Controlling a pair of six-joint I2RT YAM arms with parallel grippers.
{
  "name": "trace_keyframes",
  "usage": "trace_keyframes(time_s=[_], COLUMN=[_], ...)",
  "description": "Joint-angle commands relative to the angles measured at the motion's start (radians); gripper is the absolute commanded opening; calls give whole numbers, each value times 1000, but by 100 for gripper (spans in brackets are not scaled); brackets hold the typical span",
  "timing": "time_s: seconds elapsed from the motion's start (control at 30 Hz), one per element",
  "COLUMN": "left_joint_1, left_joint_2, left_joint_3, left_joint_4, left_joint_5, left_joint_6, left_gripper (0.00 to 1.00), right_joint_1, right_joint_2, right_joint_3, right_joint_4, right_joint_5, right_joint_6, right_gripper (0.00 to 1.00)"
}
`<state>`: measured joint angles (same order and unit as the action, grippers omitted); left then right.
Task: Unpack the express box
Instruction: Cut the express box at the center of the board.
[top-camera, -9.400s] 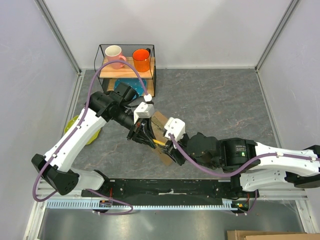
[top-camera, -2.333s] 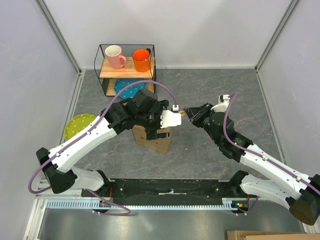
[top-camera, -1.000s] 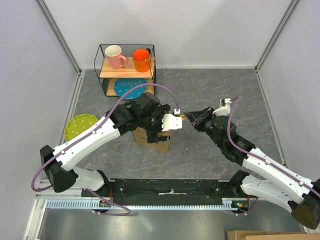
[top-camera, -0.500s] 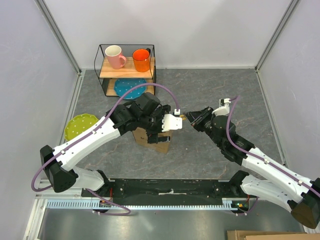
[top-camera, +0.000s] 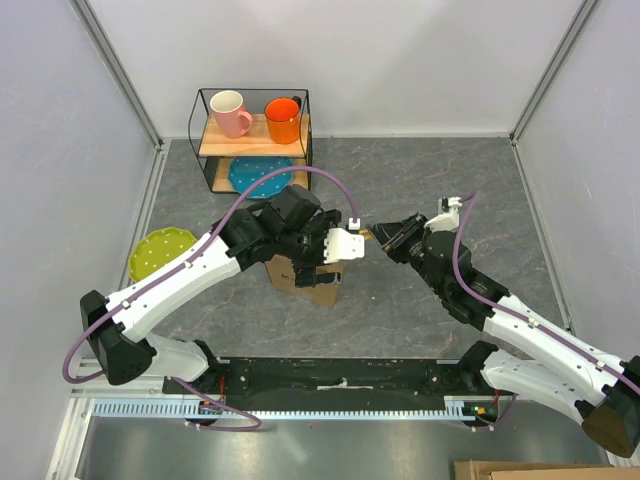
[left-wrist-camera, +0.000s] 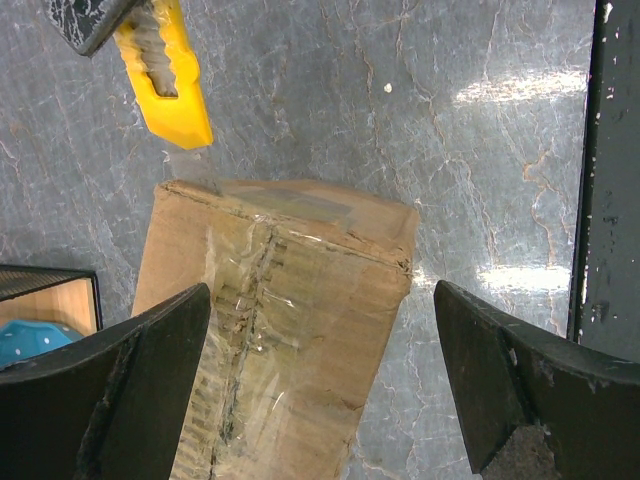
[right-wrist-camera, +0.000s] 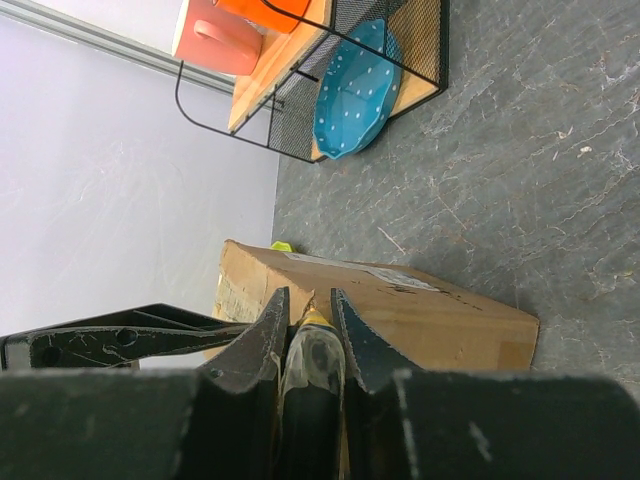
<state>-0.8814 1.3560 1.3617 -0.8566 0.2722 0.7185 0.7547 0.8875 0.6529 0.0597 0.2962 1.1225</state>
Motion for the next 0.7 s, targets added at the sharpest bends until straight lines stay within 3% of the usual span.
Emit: trace_keyframes(time_s=[0.0, 0.67], left_joint_1=[-1, 1], left_joint_2=[-26, -37], left_joint_3=[0, -3], left_joint_4=[34, 37], left_joint_5=[27, 24], left_joint_6=[-7, -13], left_gripper=[99, 99], right_joint_1=[-2, 0], right_joint_2=[5, -21], right_joint_3=[16, 34], right_joint_4=[52, 12], right_joint_5=[4, 26], right_joint_6=[14, -1], right_gripper=[0, 0])
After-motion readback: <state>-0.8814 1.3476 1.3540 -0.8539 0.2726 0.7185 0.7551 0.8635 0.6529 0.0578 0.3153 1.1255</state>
